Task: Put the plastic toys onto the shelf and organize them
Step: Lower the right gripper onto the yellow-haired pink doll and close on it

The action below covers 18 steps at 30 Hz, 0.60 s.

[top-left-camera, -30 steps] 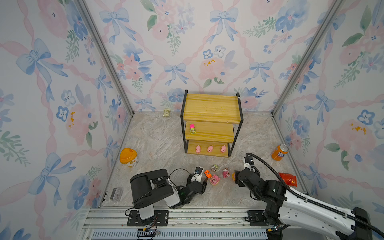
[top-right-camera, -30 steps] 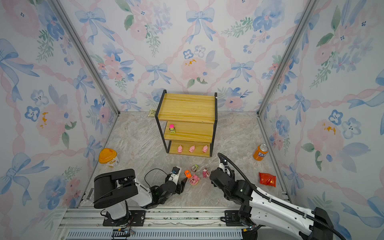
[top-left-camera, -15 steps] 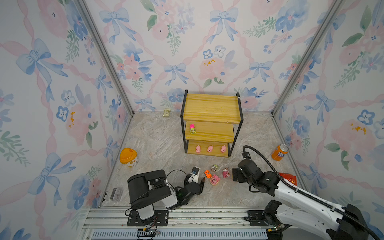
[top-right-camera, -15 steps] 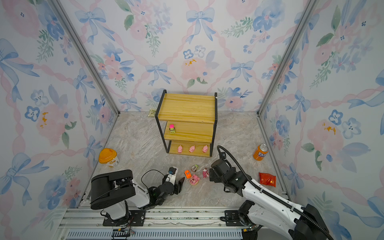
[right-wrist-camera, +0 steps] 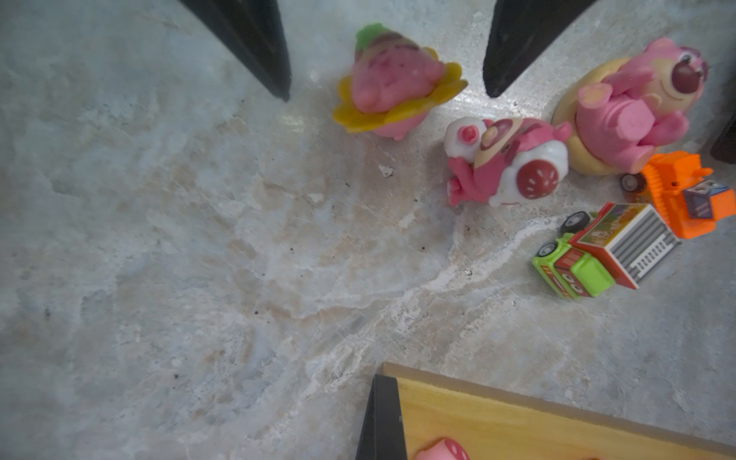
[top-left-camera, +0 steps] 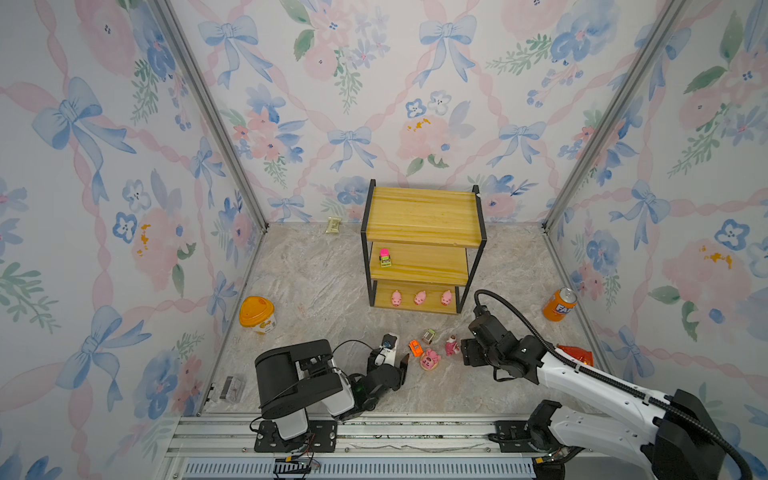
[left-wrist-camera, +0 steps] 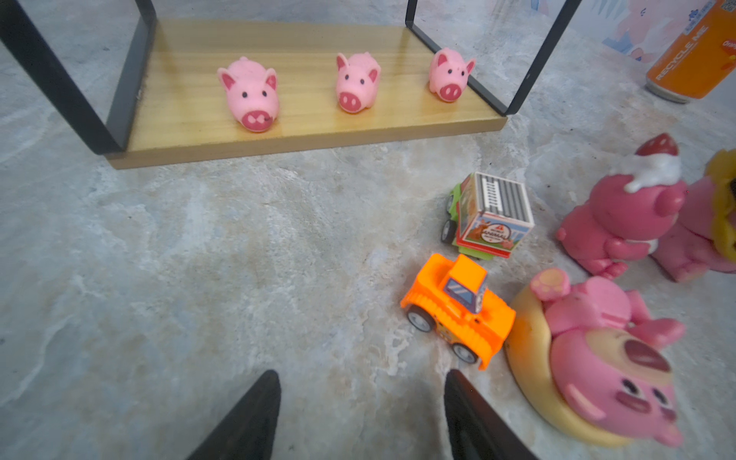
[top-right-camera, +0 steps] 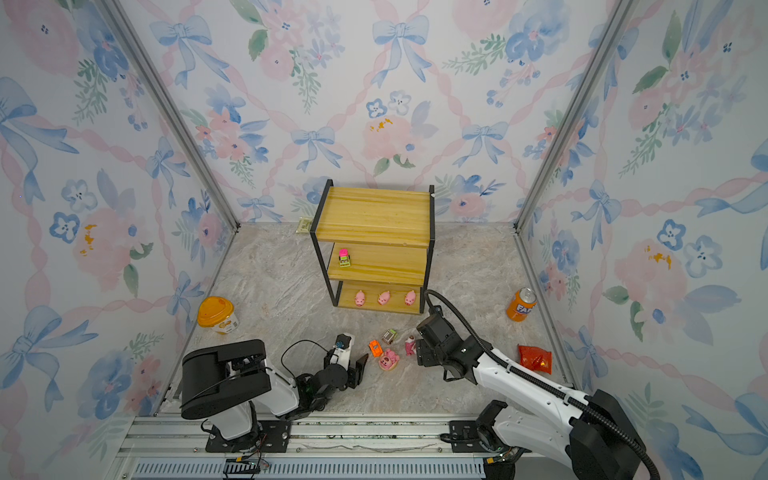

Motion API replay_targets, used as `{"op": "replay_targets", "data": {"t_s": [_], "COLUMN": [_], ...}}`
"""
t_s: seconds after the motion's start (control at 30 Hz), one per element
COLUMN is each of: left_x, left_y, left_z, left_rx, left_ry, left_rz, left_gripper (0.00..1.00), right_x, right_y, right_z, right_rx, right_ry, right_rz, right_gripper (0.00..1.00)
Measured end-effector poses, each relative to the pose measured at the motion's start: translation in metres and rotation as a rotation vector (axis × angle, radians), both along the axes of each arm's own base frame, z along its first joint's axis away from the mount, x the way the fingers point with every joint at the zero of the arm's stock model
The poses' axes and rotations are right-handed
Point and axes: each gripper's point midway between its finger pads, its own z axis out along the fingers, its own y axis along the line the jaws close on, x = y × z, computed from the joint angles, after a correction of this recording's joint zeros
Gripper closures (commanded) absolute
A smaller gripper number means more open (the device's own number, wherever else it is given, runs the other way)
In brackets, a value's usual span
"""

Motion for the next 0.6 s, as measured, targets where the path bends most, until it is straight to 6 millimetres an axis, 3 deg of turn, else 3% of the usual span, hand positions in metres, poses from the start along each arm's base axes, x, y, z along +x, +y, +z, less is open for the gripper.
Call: {"op": "replay_targets", "data": {"t_s": [0.3,0.6], "left_x": [0.0,0.0], "left_y": [0.0,0.0], "left_z": [0.0,0.0], "left_rx": [0.0,0.0], "left_ry": [0.0,0.0], "left_rz": [0.001,0.001], "left_gripper": [0.33,0.33], "right_x": [-0.003,-0.002], "right_y": [0.002,0.002], "right_z": [-0.025,-0.034], "right_rx": [-0.045,-0.051], "right_ry": [0.079,0.108], "right_rz": [0.008,-0.002], "right_gripper": [0.27,0.31]}}
